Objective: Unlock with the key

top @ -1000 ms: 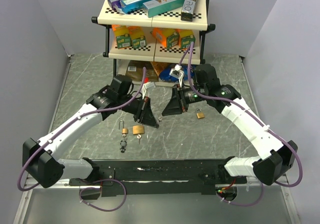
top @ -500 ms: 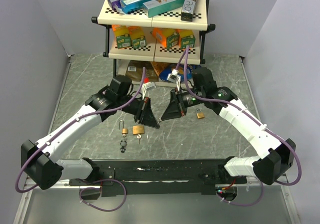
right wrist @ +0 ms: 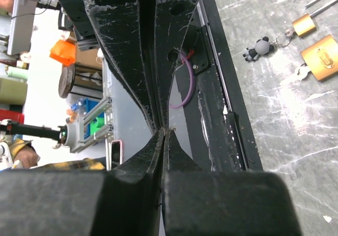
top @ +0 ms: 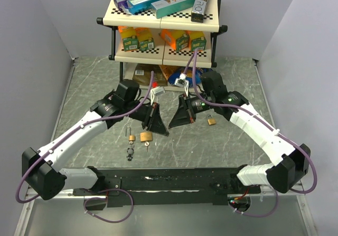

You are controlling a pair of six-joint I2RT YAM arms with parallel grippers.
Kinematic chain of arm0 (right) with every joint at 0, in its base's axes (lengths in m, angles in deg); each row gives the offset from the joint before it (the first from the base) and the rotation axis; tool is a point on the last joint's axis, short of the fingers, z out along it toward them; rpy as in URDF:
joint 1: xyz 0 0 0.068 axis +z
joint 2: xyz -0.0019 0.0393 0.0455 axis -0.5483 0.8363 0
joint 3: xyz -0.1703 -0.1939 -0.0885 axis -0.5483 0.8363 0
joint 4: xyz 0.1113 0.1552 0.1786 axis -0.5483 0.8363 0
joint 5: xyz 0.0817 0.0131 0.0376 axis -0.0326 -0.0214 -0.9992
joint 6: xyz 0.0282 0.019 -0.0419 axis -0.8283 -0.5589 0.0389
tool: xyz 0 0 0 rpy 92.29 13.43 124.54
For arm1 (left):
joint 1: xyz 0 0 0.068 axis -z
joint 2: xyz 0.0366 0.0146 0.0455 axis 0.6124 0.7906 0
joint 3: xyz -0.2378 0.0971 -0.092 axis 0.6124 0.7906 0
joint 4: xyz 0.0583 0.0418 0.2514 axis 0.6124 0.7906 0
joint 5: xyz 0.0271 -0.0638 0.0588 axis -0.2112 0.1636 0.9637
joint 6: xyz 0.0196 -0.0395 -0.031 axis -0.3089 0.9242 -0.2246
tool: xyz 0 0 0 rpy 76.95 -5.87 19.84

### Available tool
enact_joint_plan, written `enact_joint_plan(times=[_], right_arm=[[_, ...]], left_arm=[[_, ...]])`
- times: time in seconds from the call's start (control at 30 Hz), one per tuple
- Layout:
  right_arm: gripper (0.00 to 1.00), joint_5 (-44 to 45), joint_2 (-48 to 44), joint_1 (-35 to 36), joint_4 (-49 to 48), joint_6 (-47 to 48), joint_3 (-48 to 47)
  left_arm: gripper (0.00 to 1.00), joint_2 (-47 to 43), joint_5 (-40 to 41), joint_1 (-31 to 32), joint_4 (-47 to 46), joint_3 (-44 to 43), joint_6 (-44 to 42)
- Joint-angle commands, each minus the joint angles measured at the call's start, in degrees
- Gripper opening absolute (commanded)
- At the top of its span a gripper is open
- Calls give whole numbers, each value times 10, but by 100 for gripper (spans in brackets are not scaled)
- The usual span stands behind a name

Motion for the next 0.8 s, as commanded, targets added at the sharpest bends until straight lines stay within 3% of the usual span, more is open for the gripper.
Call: enact_joint_plan(times=[0.0, 0.07, 0.1, 0.2, 0.3, 0.47, 0.77], right_arm=[[0, -20, -3, 7, -33, 1, -9], [0, -14, -8, 6, -39, -5, -6], [0, 12, -12, 5, -52, -24, -4], [0, 41, -41, -1, -135, -92, 21], [0, 86, -74, -13, -219, -159, 59], [0, 179, -116, -23, -326, -238, 109], [0, 262, -159, -50, -370, -293, 135]], left_arm=[[1, -18, 18, 3, -52, -7, 14], [7, -21, 40, 3, -75, -4, 36], [25, -24, 61, 2, -109, -1, 47], [65, -42, 109, 1, -160, 18, 89], [75, -75, 183, -6, -220, 43, 125], [73, -122, 294, -12, -350, 97, 221], [63, -171, 395, 6, -552, 217, 395]])
